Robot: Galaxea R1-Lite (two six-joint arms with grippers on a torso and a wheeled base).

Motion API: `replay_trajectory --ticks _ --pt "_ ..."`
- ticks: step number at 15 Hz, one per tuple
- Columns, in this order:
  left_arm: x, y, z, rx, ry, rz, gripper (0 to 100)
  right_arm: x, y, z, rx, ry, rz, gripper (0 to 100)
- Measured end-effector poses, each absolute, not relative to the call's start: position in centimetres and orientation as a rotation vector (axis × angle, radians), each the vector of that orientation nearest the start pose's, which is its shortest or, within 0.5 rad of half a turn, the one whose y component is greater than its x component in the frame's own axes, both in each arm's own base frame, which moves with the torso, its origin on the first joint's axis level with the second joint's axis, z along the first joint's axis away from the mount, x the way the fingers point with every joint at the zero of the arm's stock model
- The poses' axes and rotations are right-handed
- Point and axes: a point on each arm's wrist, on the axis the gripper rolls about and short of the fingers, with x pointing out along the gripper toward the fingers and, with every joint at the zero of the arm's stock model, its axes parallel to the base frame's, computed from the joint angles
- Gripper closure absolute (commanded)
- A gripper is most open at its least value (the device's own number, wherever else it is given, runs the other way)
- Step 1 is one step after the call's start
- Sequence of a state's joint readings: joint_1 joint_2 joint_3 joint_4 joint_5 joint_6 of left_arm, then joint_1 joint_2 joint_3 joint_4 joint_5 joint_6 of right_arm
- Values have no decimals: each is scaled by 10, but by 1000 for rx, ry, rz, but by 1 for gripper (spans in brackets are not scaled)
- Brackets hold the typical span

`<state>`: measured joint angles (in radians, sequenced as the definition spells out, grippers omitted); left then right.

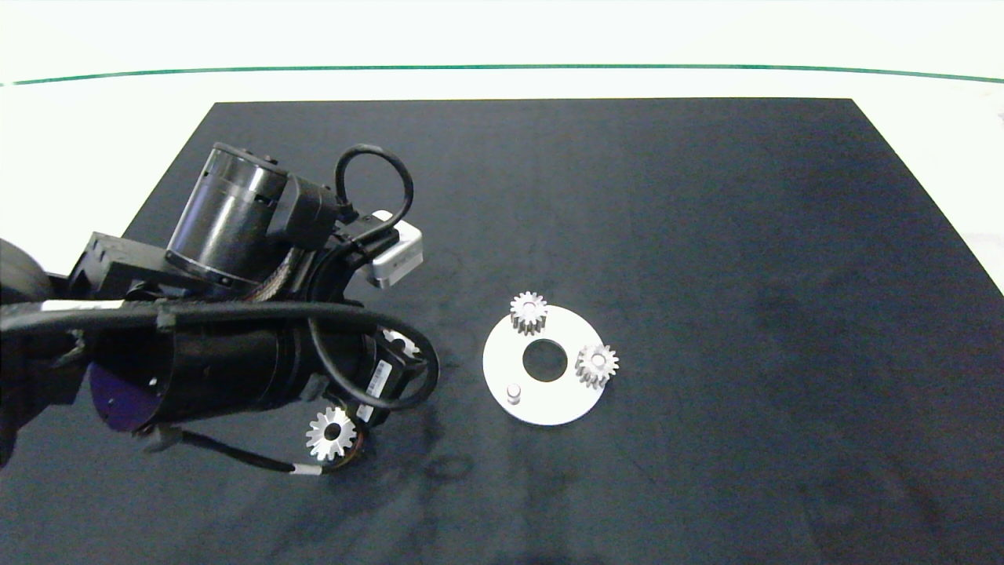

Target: Remove an incorrectly installed larger gear and replace it with the correct smaller gear

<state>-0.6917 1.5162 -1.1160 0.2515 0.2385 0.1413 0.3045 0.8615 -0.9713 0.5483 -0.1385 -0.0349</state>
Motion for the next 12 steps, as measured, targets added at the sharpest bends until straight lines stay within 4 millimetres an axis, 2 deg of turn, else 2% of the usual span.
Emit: replay_trajectory --ticks 2,5,9,12 --pt "181 -164 235 458 551 -509 81 58 14 278 -129 423 164 0" --pt "164 -175 232 495 534 -546 81 53 12 276 -124 415 152 0" --pt "157 -199 227 537 512 -579 81 44 8 274 -112 391 120 0" --pt "159 -218 226 553 505 -592 81 37 5 274 -102 372 85 0"
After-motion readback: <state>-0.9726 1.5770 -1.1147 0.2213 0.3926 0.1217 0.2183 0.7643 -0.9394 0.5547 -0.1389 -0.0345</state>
